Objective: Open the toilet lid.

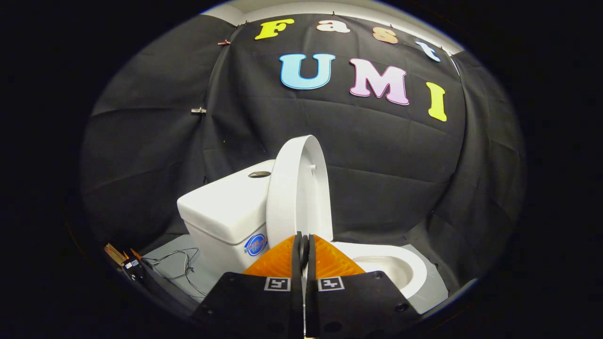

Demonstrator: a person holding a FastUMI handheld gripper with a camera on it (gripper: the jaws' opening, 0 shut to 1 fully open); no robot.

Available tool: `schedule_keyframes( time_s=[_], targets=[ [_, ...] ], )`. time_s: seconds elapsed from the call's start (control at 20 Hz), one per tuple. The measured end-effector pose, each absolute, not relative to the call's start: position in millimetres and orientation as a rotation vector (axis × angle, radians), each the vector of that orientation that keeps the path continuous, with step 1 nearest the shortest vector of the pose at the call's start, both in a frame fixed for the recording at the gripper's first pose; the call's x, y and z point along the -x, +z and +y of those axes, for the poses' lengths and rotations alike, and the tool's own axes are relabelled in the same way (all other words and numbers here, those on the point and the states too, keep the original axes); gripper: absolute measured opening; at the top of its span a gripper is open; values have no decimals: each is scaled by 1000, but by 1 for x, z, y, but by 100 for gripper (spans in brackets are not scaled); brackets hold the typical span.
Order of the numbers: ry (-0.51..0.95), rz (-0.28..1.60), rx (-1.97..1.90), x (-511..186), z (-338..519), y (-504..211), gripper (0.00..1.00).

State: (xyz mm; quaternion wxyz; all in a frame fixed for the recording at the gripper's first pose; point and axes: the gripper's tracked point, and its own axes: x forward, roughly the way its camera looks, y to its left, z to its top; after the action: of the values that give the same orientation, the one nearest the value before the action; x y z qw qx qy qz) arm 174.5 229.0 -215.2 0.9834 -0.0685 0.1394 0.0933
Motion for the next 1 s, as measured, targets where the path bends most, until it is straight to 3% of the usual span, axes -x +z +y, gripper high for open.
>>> schedule_keyframes(
  time_s=[0.1,0.2,0.4,1.0],
  targets=[
    [221,284,110,-173,235,-215,15],
    [225,276,96,-170,232,-208,35],
    [240,232,63,-161,223,-181,100],
    [172,99,34,-99,130,-58,99]
  ],
)
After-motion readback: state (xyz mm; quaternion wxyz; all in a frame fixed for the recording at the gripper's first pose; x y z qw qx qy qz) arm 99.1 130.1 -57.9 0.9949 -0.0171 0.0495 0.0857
